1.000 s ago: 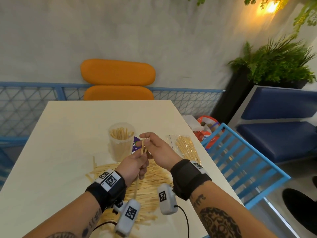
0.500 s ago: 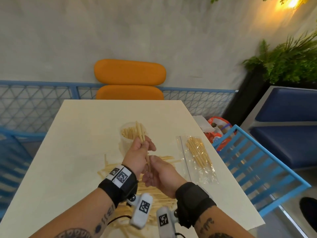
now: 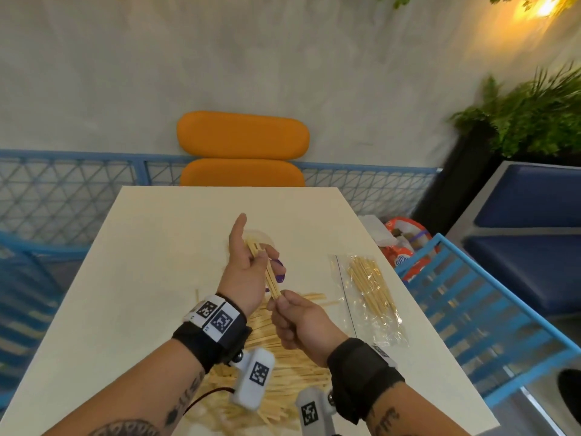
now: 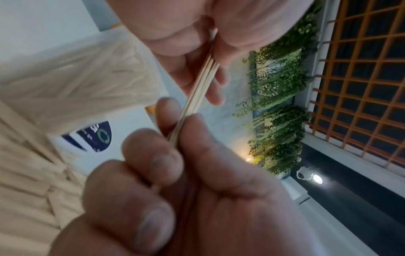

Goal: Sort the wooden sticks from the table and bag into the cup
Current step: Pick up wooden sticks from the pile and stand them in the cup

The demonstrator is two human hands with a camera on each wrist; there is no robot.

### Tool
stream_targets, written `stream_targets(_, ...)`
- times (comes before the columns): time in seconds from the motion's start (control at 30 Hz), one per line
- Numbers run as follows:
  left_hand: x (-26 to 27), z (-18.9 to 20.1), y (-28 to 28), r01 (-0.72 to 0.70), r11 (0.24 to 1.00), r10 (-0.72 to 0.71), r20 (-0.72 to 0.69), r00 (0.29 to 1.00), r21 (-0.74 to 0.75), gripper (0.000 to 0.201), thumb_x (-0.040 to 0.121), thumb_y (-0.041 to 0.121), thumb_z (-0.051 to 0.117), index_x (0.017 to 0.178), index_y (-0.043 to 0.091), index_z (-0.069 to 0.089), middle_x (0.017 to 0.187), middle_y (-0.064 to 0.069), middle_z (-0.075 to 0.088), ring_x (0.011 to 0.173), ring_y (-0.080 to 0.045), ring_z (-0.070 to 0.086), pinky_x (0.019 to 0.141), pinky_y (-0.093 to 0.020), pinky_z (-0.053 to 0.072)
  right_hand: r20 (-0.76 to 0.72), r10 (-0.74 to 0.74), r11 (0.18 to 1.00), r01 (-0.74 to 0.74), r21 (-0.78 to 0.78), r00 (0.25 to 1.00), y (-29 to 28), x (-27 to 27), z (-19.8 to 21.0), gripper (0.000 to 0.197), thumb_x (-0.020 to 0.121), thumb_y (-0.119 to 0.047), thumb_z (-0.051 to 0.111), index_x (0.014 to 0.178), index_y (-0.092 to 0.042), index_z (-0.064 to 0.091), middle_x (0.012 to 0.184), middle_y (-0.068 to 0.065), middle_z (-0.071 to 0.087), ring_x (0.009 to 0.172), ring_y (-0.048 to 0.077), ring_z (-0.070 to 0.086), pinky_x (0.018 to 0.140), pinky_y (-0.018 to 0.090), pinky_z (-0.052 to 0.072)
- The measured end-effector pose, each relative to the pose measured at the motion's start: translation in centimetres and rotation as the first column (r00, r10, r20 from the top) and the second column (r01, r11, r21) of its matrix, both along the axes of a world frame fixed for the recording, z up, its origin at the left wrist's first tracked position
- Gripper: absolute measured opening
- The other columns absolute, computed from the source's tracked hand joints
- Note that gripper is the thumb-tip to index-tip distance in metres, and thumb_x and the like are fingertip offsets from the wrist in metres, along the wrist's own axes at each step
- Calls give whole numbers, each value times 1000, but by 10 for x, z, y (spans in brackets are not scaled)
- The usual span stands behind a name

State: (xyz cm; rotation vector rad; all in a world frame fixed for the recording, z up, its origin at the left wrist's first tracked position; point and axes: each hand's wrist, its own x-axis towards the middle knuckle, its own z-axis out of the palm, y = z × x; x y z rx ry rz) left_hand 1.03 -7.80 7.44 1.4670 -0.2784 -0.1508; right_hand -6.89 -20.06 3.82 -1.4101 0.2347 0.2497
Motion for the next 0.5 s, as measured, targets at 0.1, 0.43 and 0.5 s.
stream_targets(0.1,6,6,1,55,998,-55,12,998,-5,49,107,10,33,128,54,40,92,-6,64,82,-25,71,58,-36,56,65,-17,999,14,49,998,10,12,9,28,108,-34,38,98,-17,58,70,-2,42,55,11,30,50,23,23)
stream_targets(0.43,48,36,16,67,994,-80,157,984,87,41,103,6,47,116,44,51,90,-2,73,84,-23,74,60,-32,56,262,-3,985,47,-163,965,19,59,30,31,108,-37,36,107,-12,56,74,-4,47,56,7,40,51,24,30)
stream_targets(0.5,59,45,20,12,999,-19,178,984,40,35,103,4,46,112,37,52,83,-3,71,80,-26,74,65,-40,58,315,8,973,66,-223,949,13,68,34,32,108,-37,37,111,-14,59,85,-2,57,67,10,52,58,27,41)
